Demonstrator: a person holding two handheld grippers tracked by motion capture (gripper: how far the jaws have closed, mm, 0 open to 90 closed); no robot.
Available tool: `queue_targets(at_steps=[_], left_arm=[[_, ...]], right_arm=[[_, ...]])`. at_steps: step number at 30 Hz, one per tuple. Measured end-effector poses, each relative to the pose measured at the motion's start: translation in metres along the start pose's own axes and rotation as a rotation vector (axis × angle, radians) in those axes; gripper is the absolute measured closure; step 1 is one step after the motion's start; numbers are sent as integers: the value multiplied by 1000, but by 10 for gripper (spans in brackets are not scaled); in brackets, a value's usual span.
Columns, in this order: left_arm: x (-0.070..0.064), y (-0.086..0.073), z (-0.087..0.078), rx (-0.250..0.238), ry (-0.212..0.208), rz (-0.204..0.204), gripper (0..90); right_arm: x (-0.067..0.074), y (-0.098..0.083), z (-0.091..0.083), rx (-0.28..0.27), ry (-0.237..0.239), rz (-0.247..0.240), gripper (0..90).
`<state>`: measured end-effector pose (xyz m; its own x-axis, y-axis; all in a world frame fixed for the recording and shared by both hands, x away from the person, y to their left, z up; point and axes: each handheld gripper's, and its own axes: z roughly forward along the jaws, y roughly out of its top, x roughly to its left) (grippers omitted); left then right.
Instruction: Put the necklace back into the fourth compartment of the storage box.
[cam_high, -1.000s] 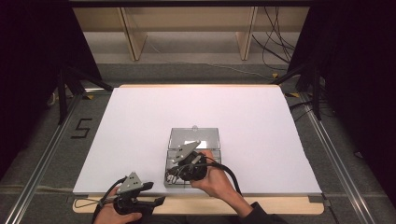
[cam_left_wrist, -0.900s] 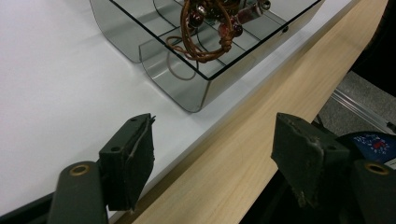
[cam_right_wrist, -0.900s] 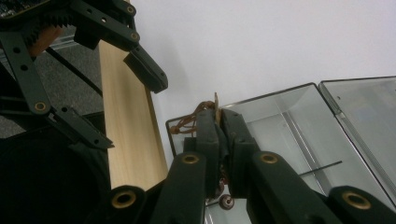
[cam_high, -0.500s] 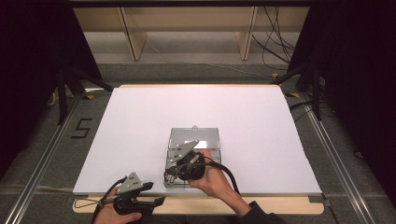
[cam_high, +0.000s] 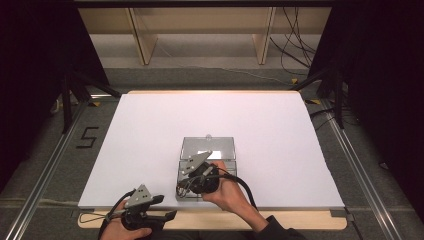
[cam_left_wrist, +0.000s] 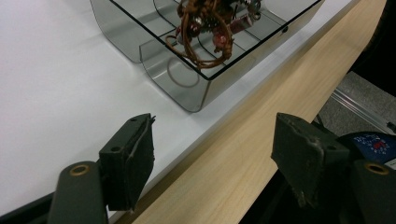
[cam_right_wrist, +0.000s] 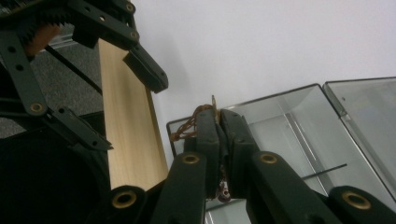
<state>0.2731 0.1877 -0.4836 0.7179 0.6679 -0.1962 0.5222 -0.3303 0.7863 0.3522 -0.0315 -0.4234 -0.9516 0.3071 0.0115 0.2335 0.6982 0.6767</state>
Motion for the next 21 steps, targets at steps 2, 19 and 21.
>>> queue_targets(at_steps=[2,19,21], left_arm=[[0,-1,0,4,4,3,289],[1,-1,-1,5,4,1,289],[0,-1,-1,0,3,-4,289]], right_arm=[[-1,-1,2,2,5,-5,874],[-4,-11,17,64,33,3,875],[-3,-13,19,70,39,23,875]])
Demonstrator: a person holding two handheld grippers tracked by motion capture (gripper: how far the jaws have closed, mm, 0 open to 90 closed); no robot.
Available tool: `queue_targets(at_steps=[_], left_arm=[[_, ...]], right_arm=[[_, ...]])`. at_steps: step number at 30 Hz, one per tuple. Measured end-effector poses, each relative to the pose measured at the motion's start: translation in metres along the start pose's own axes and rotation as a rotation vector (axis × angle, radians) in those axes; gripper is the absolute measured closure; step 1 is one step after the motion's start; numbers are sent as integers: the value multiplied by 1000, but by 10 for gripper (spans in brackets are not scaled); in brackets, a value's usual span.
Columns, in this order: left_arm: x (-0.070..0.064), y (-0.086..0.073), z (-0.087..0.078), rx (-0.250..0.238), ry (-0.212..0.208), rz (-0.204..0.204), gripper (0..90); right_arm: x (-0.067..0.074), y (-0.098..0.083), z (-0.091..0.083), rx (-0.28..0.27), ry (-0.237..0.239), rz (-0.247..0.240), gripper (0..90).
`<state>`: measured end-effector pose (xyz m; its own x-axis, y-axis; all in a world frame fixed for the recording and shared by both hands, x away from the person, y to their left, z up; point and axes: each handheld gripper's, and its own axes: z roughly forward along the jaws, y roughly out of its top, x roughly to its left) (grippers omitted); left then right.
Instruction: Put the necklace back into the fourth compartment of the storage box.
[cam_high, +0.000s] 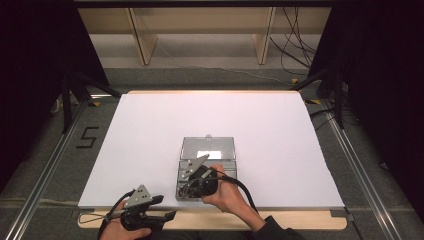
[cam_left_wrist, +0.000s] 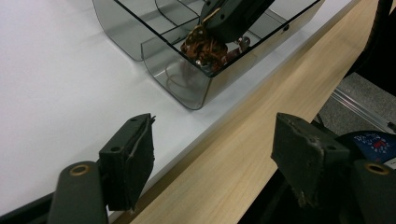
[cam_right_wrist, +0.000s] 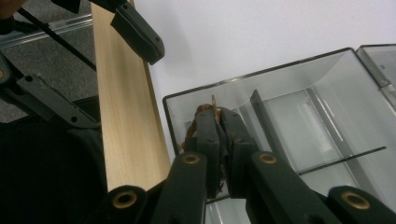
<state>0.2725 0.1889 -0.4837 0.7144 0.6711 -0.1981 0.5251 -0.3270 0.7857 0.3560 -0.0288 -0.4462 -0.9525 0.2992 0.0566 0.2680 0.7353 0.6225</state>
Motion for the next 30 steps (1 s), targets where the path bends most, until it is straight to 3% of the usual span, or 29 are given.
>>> queue_targets(at_steps=[3,4,6,8,11,12,13,15,18,20,22,23,29,30], left_arm=[[1,0,0,4,0,5,289],[0,-1,0,2,4,3,289],[-1,-1,0,0,1,-23,289],[1,0,-1,14,12,-4,289],[0,-1,0,6,11,-12,289],[0,-1,0,1,4,-17,289],[0,-1,0,-5,7,-19,289],[0,-1,0,0,5,-19,289],[2,-1,1,-10,4,-6,289],[3,-1,0,-4,4,3,289],[2,-1,1,-12,3,-5,289],[3,-1,0,8,16,-7,289],[3,-1,0,6,5,-14,289],[3,-1,0,6,5,-14,289]], right_arm=[[0,-2,3,6,7,18,860],[-2,-2,3,1,14,-3,853],[-1,-2,2,-4,13,29,837],[-5,-1,0,-21,15,-15,825],[-6,-1,-5,-33,7,11,806],[-5,-1,-9,-40,-3,47,794],[-7,-1,-12,-54,-8,26,784],[-8,-1,-18,-71,-15,54,735],[-14,-3,-27,-109,-24,45,635],[-15,-5,-33,-127,-47,84,568],[-19,-7,-38,-146,-61,90,516],[-21,-9,-42,-153,-62,101,495],[-32,-23,-59,-197,-96,169,395],[-33,-26,-62,-208,-100,200,385]])
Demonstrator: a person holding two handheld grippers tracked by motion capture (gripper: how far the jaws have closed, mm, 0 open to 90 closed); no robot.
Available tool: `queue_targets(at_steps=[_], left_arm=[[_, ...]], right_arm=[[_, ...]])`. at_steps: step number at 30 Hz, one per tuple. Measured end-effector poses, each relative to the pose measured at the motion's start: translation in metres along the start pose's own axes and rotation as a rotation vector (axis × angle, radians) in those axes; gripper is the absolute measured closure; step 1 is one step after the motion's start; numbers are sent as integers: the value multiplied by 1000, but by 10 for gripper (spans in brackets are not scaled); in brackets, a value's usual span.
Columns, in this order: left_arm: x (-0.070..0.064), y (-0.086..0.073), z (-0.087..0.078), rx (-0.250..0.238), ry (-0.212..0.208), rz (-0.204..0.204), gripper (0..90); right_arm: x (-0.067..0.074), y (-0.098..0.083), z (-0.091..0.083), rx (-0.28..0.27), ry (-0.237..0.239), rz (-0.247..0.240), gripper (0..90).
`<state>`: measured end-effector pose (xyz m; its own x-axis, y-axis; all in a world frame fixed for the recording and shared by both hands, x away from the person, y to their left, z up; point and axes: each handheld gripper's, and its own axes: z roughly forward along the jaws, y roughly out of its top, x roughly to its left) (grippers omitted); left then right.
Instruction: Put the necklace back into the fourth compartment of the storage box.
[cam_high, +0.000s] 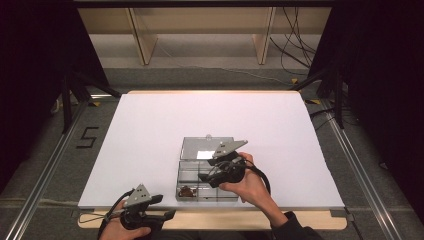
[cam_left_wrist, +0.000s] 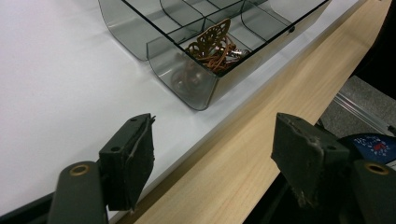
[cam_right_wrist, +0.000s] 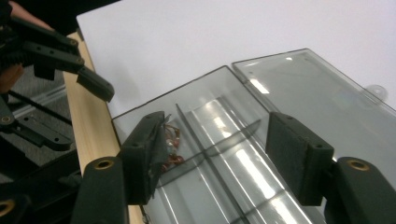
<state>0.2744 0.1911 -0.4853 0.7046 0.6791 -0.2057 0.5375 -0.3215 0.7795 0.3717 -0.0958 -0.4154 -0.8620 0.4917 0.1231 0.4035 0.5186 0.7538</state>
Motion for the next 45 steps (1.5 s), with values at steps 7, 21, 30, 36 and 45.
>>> queue_targets(at_steps=[7,21,30,36,45], left_arm=[[1,1,0,-1,2,15,289],[3,1,-1,14,7,21,289],[2,1,0,-8,-2,2,289],[1,0,1,-18,-3,-14,289],[2,0,1,-21,0,-13,289]], right_arm=[[-17,-10,-12,-32,-37,45,336],[-37,-22,-24,-57,-102,126,304],[-48,-28,-29,-73,-120,166,294],[-55,-33,-32,-76,-120,219,292],[-67,-40,-35,-107,-135,232,292]])
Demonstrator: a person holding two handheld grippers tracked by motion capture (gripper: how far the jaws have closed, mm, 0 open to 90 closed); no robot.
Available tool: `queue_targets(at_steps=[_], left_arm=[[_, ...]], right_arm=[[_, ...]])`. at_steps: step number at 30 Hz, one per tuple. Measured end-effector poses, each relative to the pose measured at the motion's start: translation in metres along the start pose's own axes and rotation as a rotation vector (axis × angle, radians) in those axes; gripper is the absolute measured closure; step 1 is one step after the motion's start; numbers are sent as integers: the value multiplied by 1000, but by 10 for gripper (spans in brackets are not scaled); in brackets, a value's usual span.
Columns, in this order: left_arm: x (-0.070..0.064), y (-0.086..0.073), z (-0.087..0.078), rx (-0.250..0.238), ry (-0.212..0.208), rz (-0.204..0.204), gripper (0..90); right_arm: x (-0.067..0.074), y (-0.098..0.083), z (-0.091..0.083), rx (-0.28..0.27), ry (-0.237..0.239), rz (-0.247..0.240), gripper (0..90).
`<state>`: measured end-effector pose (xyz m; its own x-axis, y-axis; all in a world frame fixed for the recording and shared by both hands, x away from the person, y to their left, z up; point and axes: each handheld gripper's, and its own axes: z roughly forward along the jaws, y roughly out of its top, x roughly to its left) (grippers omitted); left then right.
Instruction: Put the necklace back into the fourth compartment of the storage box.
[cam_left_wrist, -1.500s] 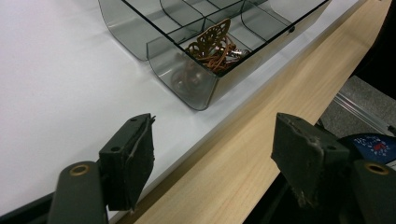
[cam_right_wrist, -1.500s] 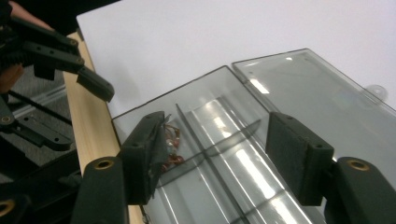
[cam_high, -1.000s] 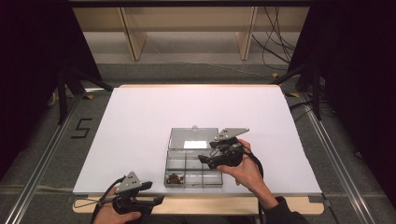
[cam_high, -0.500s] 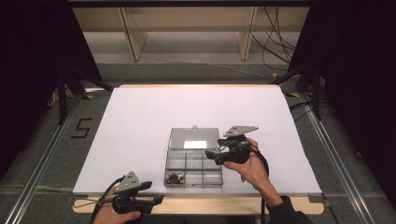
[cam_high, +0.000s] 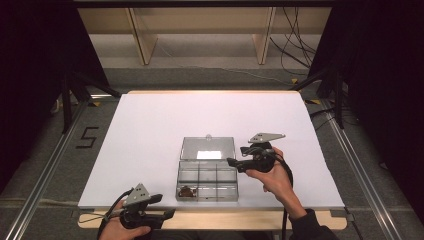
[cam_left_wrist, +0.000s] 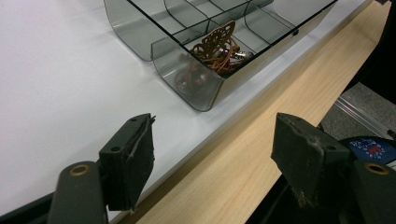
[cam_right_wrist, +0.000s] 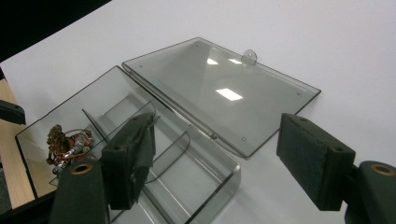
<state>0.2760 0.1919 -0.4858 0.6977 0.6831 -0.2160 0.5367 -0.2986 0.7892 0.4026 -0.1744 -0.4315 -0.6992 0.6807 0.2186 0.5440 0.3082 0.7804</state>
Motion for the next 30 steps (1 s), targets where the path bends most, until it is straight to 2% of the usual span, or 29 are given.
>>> queue_targets(at_steps=[1,3,5,6,7,8,9,10,11,12,14,15,16,17,18,19,20,21,22,23,24,25,26,27,28,29,30], left_arm=[[0,0,0,0,-1,0,289],[0,0,0,12,8,-12,288],[2,1,1,8,-3,0,288],[2,2,1,9,-5,-1,288],[3,3,1,13,-6,4,288],[3,3,1,11,-8,3,288],[3,4,1,4,-9,-1,288],[4,5,0,14,-5,2,288],[5,5,0,4,-7,2,288],[6,7,-1,7,-7,-4,288],[8,8,-2,-13,-1,-24,288],[10,9,-3,-6,-6,-19,288],[10,10,-2,-22,-8,-36,288],[10,11,-2,-27,-12,-41,288],[10,12,-3,-29,-9,-56,288],[10,13,-3,-31,-8,-58,288],[10,15,-3,-33,-5,-53,288],[11,17,-3,-33,-12,-29,288],[11,18,-3,-34,-13,-34,289],[12,20,-3,-25,-17,-19,289],[12,21,-1,-29,-20,-24,290],[12,23,0,-25,-19,-25,291],[12,24,1,-26,-18,-26,292],[12,26,4,-30,-15,-28,292],[14,27,5,-21,-22,-22,293],[14,28,8,-36,-27,-50,293],[15,30,9,-37,-24,-58,295]], right_arm=[[-1,0,-2,15,-18,3,292],[-3,-1,-1,1,-3,1,292],[-5,-2,-2,8,-19,11,292],[-5,-3,-2,8,-9,32,292],[-8,-3,-2,5,-26,14,292],[-7,-4,-2,11,-7,58,292],[-11,-5,-1,6,-7,20,292],[-12,-6,-1,7,-4,48,292],[-13,-6,-1,8,0,56,292],[-15,-7,-2,7,-16,59,292],[-18,-10,-1,0,-4,84,291],[-22,-11,0,-2,0,76,291],[-20,-12,-2,8,-5,117,290],[-25,-12,0,-5,3,75,290],[-26,-13,0,-5,-1,86,290],[-24,-13,-2,12,-12,128,289],[-29,-14,0,-5,-2,90,286],[-29,-14,0,-2,-4,112,280],[-30,-15,0,4,-1,120,274],[-31,-15,0,8,-22,104,274],[-33,-15,1,12,-23,98,274],[-34,-16,3,9,-1,111,272],[-35,-16,3,11,-19,107,269],[-34,-16,4,13,1,138,269],[-34,-16,4,21,6,141,267],[-37,-17,5,14,8,122,262],[-36,-17,6,14,15,135,256]])
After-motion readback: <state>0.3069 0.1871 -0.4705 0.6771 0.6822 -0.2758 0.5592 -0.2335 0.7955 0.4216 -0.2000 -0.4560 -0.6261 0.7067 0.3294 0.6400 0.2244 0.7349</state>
